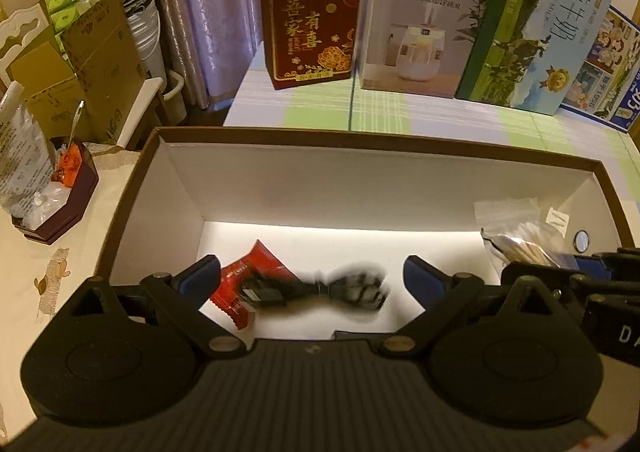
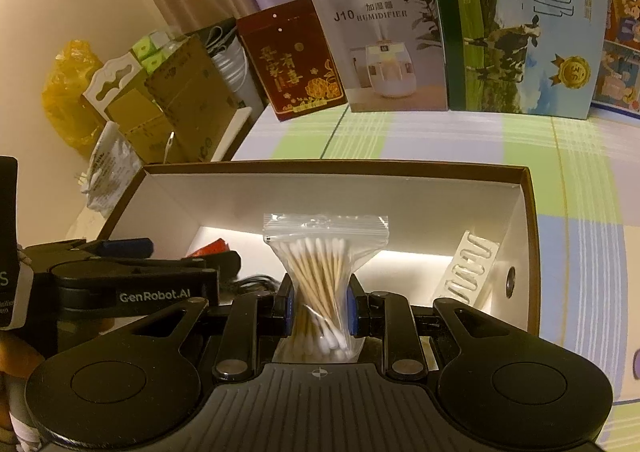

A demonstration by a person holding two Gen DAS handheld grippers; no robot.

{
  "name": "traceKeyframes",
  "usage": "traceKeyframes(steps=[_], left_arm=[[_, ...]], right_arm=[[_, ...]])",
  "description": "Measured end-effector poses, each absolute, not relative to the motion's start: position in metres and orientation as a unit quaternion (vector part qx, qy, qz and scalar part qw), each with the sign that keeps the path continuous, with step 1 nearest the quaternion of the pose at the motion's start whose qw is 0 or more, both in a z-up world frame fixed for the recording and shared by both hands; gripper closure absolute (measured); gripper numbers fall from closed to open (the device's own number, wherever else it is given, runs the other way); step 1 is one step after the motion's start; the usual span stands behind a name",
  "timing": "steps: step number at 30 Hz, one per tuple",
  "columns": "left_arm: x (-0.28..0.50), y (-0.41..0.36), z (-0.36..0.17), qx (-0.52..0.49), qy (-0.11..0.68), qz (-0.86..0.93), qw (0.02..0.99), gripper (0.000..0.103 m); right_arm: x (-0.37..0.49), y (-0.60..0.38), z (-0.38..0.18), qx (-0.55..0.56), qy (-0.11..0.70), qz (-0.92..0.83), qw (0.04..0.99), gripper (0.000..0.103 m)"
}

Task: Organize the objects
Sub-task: 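Open left gripper to drop the cable while right gripper releases the swab bag, then withdraw both tools up from the box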

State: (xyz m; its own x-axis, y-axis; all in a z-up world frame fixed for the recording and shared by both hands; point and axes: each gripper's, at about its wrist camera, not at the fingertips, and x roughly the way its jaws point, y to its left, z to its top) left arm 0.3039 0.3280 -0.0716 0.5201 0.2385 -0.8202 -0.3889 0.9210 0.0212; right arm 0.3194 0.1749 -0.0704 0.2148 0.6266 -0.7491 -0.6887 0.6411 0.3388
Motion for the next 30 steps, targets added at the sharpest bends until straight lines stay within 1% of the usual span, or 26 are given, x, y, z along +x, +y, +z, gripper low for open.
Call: traceKeyframes(steps=[9,11,12,13,15,18,20,22,25,30], left_arm=[[0.298,0.337,-0.065,-0.086,0.454,0.183,0.868,0.002],[0.296,0.339,-0.065,-0.089,0.454,0.185,0.867,0.001],[0.294,0.34,-0.064,-0.09,0.454,0.186,0.866,0.001],[0.293,0.341,-0.064,-0.091,0.455,0.187,0.866,0.001],[0.29,0.341,-0.063,-0.092,0.454,0.187,0.866,0.001],[0.285,0.341,-0.06,-0.093,0.453,0.191,0.866,0.001],[0.281,0.34,-0.058,-0.092,0.452,0.192,0.866,0.001],[0.277,0.339,-0.055,-0.093,0.451,0.191,0.867,0.001],[0.27,0.337,-0.05,-0.095,0.448,0.187,0.869,0.001],[0.258,0.331,-0.041,-0.093,0.444,0.181,0.873,0.001]], right_arm=[[0.318,0.18,-0.07,-0.034,0.46,0.425,0.779,0.081],[0.318,0.182,-0.07,-0.03,0.451,0.427,0.783,0.08],[0.319,0.182,-0.069,-0.028,0.448,0.426,0.785,0.073],[0.319,0.181,-0.069,-0.024,0.444,0.425,0.789,0.054],[0.318,0.178,-0.065,-0.014,0.429,0.427,0.796,0.034],[0.317,0.175,-0.06,-0.019,0.421,0.429,0.799,0.033],[0.316,0.173,-0.057,-0.022,0.42,0.431,0.798,0.03],[0.313,0.169,-0.053,-0.031,0.417,0.433,0.799,0.022],[0.306,0.164,-0.049,-0.049,0.409,0.436,0.801,0.014],[0.295,0.155,-0.044,-0.071,0.4,0.44,0.801,0.006]])
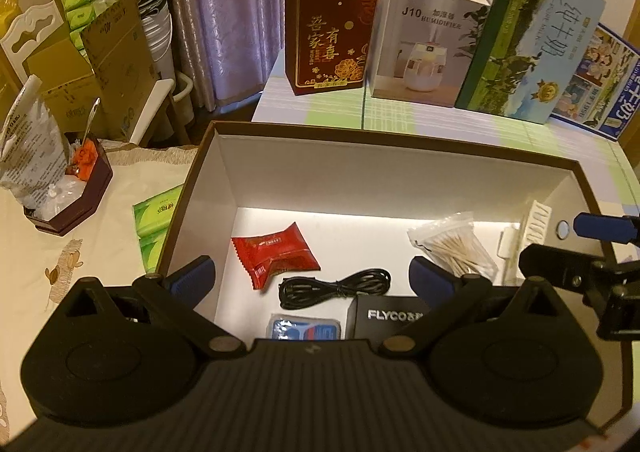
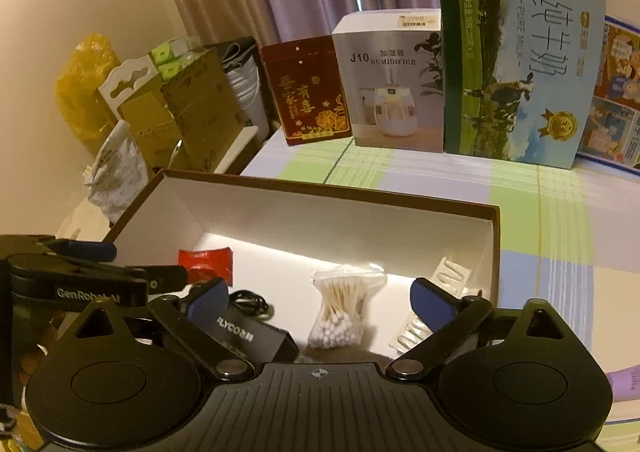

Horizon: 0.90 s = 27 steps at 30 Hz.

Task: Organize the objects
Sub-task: 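Withdraw both tools up from the box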

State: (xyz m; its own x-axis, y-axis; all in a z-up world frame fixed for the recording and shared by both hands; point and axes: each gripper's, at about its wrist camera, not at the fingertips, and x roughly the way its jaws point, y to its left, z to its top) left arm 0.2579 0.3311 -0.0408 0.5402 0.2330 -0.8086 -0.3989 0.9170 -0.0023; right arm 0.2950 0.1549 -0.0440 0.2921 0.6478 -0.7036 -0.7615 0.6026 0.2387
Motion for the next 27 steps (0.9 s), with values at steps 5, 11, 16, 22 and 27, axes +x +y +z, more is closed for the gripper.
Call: traceKeyframes(steps=[5,11,16,22,27], left_arm=[[0.245,0.327,-0.031,-0.102,0.444,0.175,0.873,0.001],[0.227,0.316,-0.021,-0.105,0.444,0.17,0.874,0.001],[0.212,0.306,-0.012,-0.113,0.438,0.162,0.877,0.001],[0.193,0.293,-0.003,-0.123,0.43,0.16,0.88,0.001],[0.177,0.282,0.003,-0.126,0.423,0.164,0.882,0.001]], right_arm=[[0.287,0.146,-0.039,-0.073,0.403,0.438,0.8,0.002],[0.278,0.133,-0.031,-0.065,0.41,0.436,0.799,0.002],[0.269,0.12,-0.025,-0.062,0.41,0.437,0.798,0.002],[0.255,0.103,-0.021,-0.061,0.414,0.432,0.799,0.002],[0.242,0.088,-0.017,-0.061,0.416,0.429,0.799,0.002]])
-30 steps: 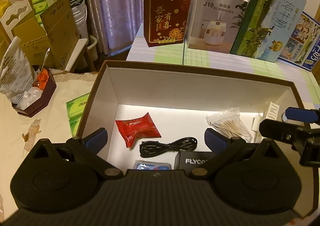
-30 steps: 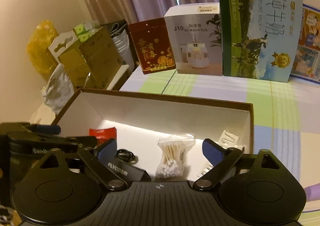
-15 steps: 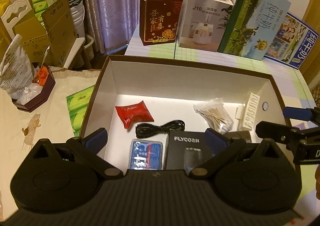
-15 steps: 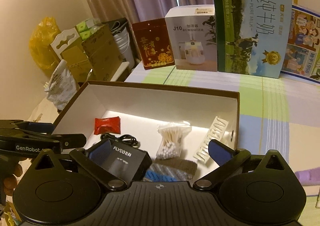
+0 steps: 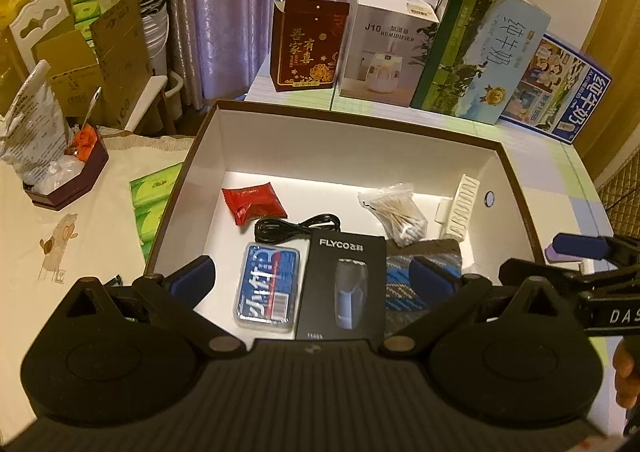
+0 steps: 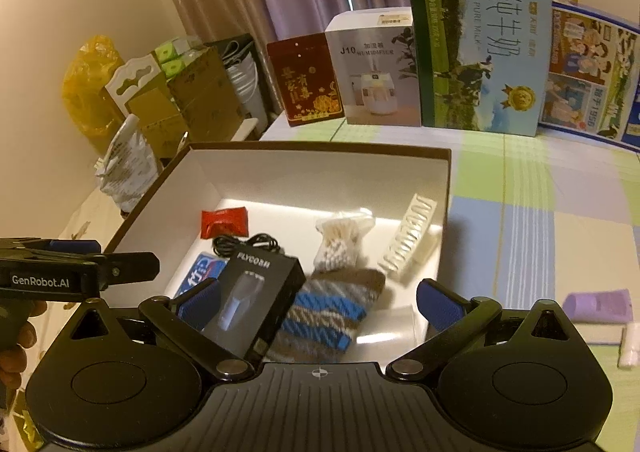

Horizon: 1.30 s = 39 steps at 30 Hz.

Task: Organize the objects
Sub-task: 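Withdraw both tools up from the box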

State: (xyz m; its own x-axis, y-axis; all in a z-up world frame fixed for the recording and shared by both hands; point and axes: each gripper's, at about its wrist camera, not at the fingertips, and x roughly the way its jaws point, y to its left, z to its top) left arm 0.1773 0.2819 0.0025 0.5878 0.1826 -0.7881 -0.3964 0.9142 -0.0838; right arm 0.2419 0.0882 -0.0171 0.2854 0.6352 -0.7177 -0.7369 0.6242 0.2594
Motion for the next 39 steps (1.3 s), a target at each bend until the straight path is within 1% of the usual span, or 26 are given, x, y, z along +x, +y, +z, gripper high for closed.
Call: traceKeyframes(steps=[23,39], left_arm=[[0.12,0.201,0.006,-0.123,0.437,0.151,0.878,0.001],[0.123,0.122,0.001,-0.118,0.452,0.132,0.874,0.001]], right_arm=[[0.198,0.009,-0.012,-0.06,0.425,0.43,0.794,0.002],[0.209,-0.082,-0.017,-0.059,0.444,0.402,0.799,0.002]])
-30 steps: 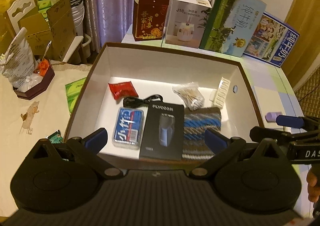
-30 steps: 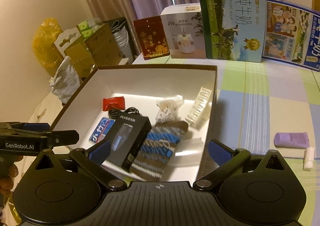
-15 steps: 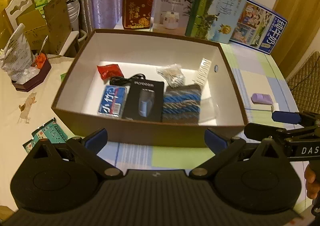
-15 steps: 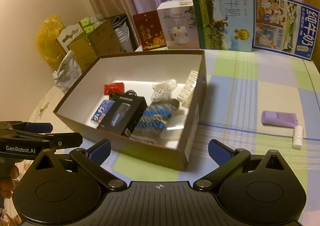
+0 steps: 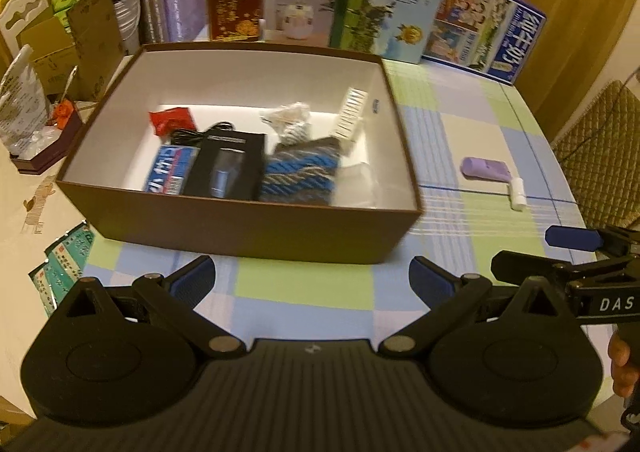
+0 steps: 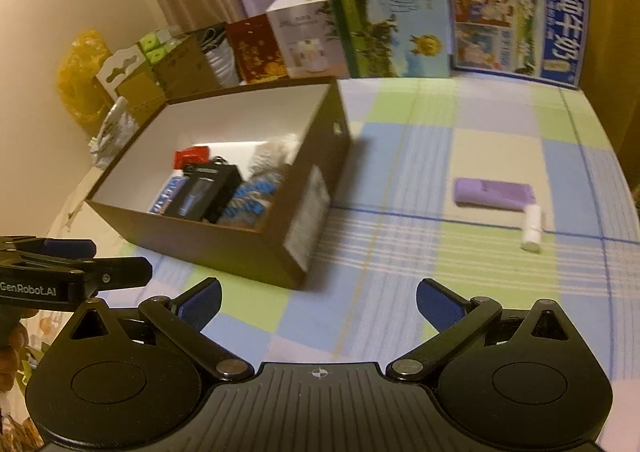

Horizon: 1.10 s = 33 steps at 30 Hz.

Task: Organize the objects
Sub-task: 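Withdraw both tools up from the box, then move both tools toward the purple tube and white bottle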

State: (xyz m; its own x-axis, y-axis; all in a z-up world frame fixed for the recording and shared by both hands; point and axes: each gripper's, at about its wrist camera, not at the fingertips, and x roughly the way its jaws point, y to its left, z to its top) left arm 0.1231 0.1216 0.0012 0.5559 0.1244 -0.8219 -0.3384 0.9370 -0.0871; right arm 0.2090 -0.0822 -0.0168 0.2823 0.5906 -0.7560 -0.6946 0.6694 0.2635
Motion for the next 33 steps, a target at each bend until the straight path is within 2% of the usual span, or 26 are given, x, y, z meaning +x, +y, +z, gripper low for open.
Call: traceKeyframes(steps=[21,33], left_arm=[[0.184,-0.011,-0.026,-0.086,0.482,0.031,0.871,0.001],[0.238,-0.044,-0.046,-0.064,0.484,0.007,0.872,0.001]], right_arm=[[0.255,-0.209,-0.032,-0.038,0.47,0.302,0.829,0.002],[0.291,-0.233,-0.046,-0.021,0.466,0.262,0.845,0.002]])
